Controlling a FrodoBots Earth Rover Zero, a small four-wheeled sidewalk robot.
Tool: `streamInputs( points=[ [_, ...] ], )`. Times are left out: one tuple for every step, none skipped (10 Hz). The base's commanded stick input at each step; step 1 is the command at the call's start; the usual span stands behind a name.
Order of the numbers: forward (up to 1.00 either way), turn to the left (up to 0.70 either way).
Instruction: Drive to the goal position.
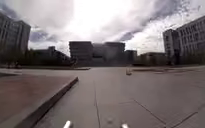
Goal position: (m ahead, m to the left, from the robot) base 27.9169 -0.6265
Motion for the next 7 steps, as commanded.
streamInputs(
  points=[
    [1.00, 0.00],
    [1.00, 0.00],
    [1.00, 0.00],
    [1.00, 0.00],
    [1.00, 0.00],
    [1.00, 0.00],
    [1.00, 0.00]
  ],
)
